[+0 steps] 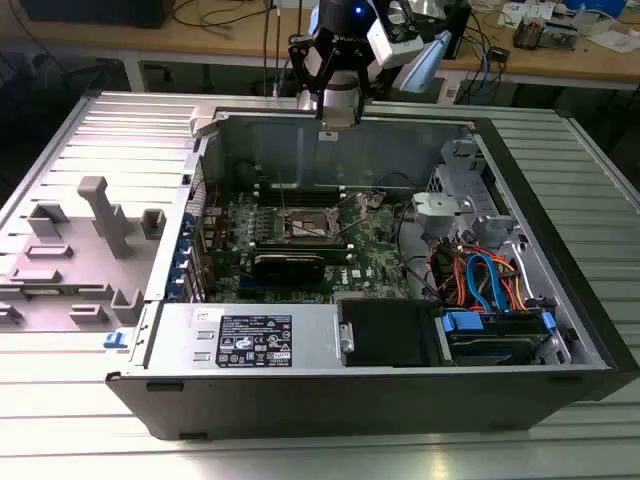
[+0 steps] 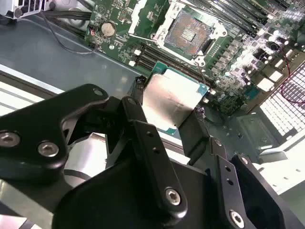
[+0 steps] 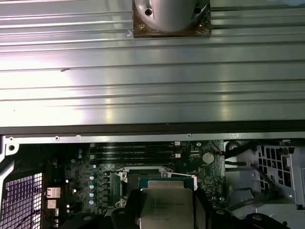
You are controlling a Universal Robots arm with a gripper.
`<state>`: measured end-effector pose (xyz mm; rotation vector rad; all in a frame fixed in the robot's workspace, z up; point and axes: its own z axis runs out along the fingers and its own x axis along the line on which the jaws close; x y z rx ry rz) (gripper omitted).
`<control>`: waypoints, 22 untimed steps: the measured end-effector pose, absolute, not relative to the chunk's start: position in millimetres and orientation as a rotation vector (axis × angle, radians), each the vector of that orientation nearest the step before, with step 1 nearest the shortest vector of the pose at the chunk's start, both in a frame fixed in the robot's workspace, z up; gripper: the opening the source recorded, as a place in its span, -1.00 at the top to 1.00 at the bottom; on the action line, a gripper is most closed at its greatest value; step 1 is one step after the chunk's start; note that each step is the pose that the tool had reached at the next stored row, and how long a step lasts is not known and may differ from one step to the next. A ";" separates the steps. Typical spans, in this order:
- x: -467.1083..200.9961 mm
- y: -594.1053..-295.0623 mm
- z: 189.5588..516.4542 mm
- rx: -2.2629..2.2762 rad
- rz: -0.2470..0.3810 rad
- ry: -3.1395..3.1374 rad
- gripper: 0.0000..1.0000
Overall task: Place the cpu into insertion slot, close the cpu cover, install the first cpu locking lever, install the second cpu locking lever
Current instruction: 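Place the cpu into insertion slot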
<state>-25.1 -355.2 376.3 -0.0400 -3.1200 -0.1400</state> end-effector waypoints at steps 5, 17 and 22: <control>-25.1 -355.2 376.3 -0.040 -0.140 -3.120 -0.08; -25.0 -357.3 373.9 -0.085 -0.140 -3.120 -0.08; -25.1 -357.3 370.2 -0.237 -0.140 -3.117 -0.08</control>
